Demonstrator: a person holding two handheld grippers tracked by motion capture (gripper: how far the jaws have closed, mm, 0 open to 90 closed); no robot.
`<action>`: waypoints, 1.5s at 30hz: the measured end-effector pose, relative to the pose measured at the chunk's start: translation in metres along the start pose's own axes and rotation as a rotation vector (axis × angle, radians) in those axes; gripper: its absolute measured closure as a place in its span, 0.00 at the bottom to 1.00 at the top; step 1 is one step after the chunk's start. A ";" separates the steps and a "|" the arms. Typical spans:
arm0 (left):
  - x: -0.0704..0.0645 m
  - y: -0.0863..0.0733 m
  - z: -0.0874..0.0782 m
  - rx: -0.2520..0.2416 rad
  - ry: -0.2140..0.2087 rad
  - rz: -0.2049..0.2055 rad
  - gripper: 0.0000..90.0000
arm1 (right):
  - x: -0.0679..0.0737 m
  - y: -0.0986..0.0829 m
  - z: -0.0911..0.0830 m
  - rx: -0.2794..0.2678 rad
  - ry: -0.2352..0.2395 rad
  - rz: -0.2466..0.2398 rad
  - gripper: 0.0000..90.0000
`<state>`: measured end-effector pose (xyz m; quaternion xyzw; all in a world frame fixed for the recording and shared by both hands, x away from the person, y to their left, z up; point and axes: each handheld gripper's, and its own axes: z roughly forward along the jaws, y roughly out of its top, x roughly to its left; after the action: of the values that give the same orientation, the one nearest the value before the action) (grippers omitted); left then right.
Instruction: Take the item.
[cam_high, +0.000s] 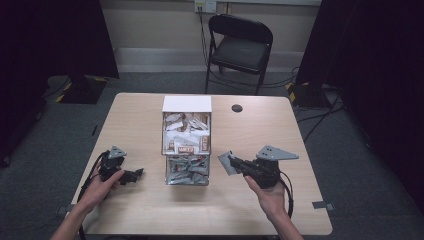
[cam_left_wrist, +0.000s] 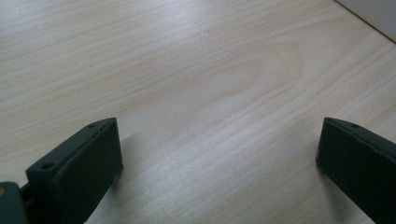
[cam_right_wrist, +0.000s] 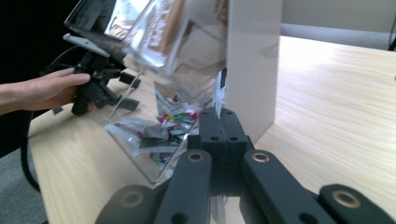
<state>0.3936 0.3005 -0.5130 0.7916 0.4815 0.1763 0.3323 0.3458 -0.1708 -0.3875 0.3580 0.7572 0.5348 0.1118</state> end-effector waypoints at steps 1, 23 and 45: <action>0.000 0.000 0.000 0.000 0.001 0.001 0.00 | -0.002 0.001 0.000 -0.002 -0.004 0.002 1.00; 0.000 0.000 0.000 0.001 0.000 0.003 0.00 | -0.047 0.012 0.011 0.030 -0.086 0.025 1.00; 0.000 0.000 0.000 0.002 0.000 0.002 0.00 | -0.084 0.016 0.035 0.064 -0.162 0.059 1.00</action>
<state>0.3936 0.3007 -0.5129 0.7924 0.4808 0.1761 0.3315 0.4323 -0.1987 -0.4057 0.4256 0.7515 0.4826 0.1454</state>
